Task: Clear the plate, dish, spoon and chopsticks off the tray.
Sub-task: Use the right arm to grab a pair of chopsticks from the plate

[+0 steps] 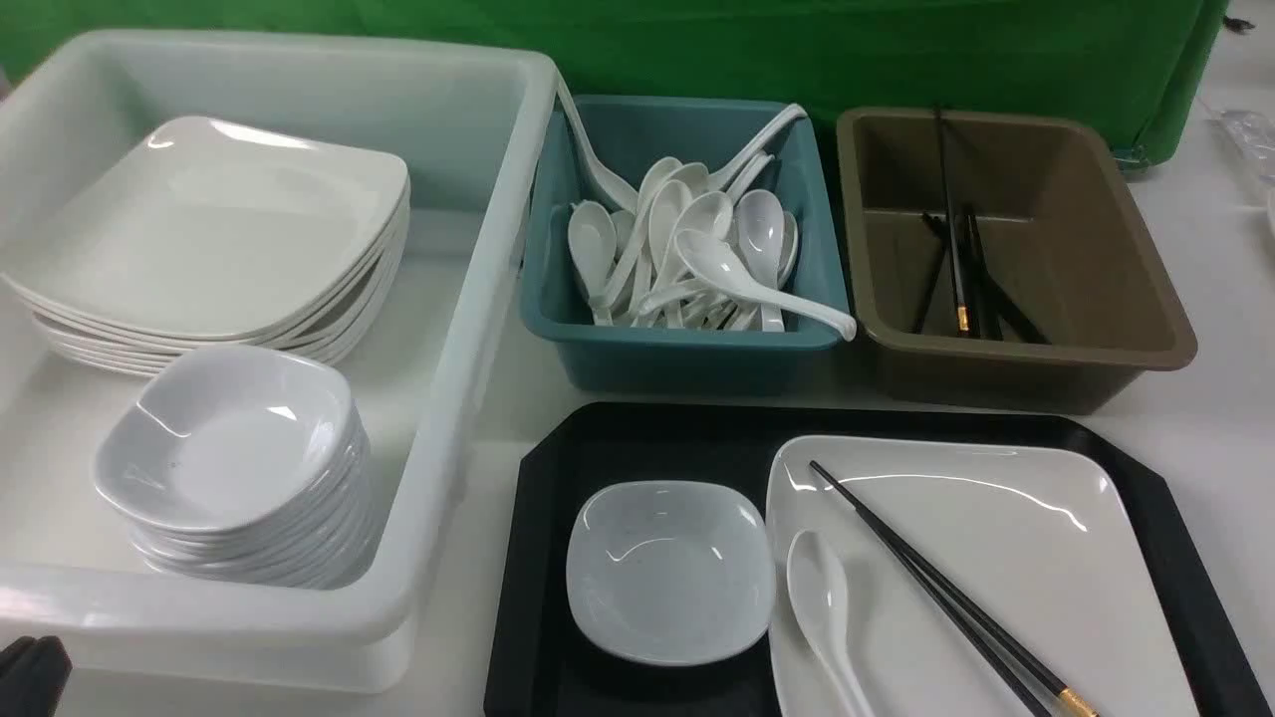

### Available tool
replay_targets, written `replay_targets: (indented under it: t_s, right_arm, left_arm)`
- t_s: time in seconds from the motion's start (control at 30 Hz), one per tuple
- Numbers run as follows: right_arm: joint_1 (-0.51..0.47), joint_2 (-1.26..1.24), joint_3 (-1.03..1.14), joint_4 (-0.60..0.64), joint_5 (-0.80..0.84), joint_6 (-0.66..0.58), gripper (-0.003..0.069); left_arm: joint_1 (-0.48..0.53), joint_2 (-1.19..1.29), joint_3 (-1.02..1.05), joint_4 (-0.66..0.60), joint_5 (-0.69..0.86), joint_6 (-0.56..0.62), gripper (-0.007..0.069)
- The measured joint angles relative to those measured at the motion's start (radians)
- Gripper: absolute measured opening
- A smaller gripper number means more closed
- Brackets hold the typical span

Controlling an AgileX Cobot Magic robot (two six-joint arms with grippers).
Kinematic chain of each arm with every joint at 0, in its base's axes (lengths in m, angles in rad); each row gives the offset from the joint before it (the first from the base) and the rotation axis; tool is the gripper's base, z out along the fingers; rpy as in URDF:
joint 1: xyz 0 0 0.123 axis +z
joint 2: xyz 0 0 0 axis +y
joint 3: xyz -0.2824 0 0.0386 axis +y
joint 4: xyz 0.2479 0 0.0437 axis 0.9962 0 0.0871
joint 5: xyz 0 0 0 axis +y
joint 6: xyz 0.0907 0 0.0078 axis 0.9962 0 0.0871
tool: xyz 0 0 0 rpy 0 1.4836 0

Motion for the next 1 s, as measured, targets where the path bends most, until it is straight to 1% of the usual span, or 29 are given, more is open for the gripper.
replay_targets:
  t_s: [0.53,0.6,0.7,0.8,0.83,0.87,0.9,0.97,1.0]
  right_arm:
    - [0.000,0.000,0.000,0.000,0.000,0.000,0.0241]
    - [0.000,0.000,0.000,0.000,0.000,0.000,0.0241]
    - [0.000,0.000,0.000,0.000,0.000,0.000,0.0241]
    - [0.000,0.000,0.000,0.000,0.000,0.000,0.0241]
    - [0.000,0.000,0.000,0.000,0.000,0.000,0.0241]
    - [0.000,0.000,0.000,0.000,0.000,0.000,0.0241]
    - [0.000,0.000,0.000,0.000,0.000,0.000,0.0241]
    - [0.000,0.000,0.000,0.000,0.000,0.000,0.0241]
    - [0.000,0.000,0.000,0.000,0.000,0.000,0.0241]
  left_arm:
    - [0.000,0.000,0.000,0.000,-0.001,0.000,0.0017]
    - [0.000,0.000,0.000,-0.007,-0.021,-0.002,0.0017]
    - [0.000,0.000,0.000,-0.105,-0.107,-0.063,0.0017]
    - [0.000,0.000,0.000,-0.241,-0.212,-0.166,0.0017]
    - [0.000,0.000,0.000,-0.284,-0.272,-0.208,0.0017]
    - [0.000,0.000,0.000,-0.293,-0.281,-0.213,0.0017]
    - [0.000,0.000,0.000,-0.318,-0.338,-0.246,0.0017]
    - [0.000,0.000,0.000,-0.332,-0.404,-0.289,0.0017]
    - [0.000,0.000,0.000,-0.332,-0.407,-0.294,0.0017]
